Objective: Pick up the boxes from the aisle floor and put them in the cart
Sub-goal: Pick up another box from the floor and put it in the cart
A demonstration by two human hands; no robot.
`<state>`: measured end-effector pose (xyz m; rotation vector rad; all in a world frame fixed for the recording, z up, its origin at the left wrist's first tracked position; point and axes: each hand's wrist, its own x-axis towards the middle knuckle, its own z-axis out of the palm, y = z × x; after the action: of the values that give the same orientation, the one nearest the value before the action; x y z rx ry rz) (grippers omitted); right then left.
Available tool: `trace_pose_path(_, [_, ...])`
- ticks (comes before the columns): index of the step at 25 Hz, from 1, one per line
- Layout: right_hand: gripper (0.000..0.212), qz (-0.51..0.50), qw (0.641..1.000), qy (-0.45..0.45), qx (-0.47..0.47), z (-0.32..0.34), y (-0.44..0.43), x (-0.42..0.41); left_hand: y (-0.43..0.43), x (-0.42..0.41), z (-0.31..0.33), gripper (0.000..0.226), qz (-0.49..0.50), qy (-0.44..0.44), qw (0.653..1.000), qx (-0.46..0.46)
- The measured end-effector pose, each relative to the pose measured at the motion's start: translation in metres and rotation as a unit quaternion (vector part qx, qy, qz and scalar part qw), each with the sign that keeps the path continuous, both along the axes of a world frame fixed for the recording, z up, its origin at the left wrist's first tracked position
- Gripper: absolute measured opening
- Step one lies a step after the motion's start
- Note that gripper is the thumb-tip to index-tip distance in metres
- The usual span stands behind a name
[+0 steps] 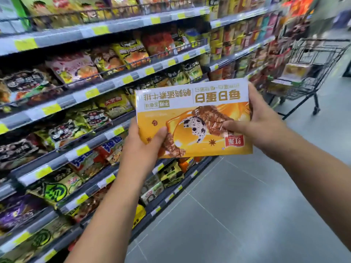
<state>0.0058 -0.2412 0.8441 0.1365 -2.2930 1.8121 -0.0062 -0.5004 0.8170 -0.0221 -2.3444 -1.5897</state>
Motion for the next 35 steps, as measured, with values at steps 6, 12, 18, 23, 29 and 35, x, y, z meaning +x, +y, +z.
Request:
trace_pose_path(6, [0.097, -0.114, 0.993, -0.024, -0.011, -0.013, 0.099, -0.045, 0.107, -0.099, -0.013, 0.061, -0.108, -0.010, 0.994, -0.006])
trace_pose_path(12, [0.091, -0.218, 0.976, -0.024, -0.009, -0.030, 0.177, -0.130, 0.203, -0.221, -0.029, 0.038, -0.214, -0.011, 0.977, 0.021])
trace_pose_path(18, [0.083, -0.281, 0.957, -0.014, -0.076, -0.033, 0.240, -0.223, 0.284, -0.359, -0.031, 0.038, -0.306, -0.041, 0.951, 0.030])
trace_pose_path(23, [0.083, -0.316, 0.945, -0.021, -0.079, -0.041, 0.310, -0.287, 0.360, -0.438, -0.035, 0.045, -0.341, -0.041, 0.939, 0.024])
trace_pose_path(29, [0.094, -0.327, 0.940, -0.023, -0.094, -0.061, 0.425, -0.388, 0.479, -0.543, -0.059, 0.039, -0.353, -0.048, 0.934, 0.008])
trace_pose_path(35, [0.093, -0.301, 0.946, -0.054, -0.110, -0.069, 0.560, -0.503, 0.611, -0.652, -0.072, 0.038, -0.331, -0.094, 0.939, 0.007])
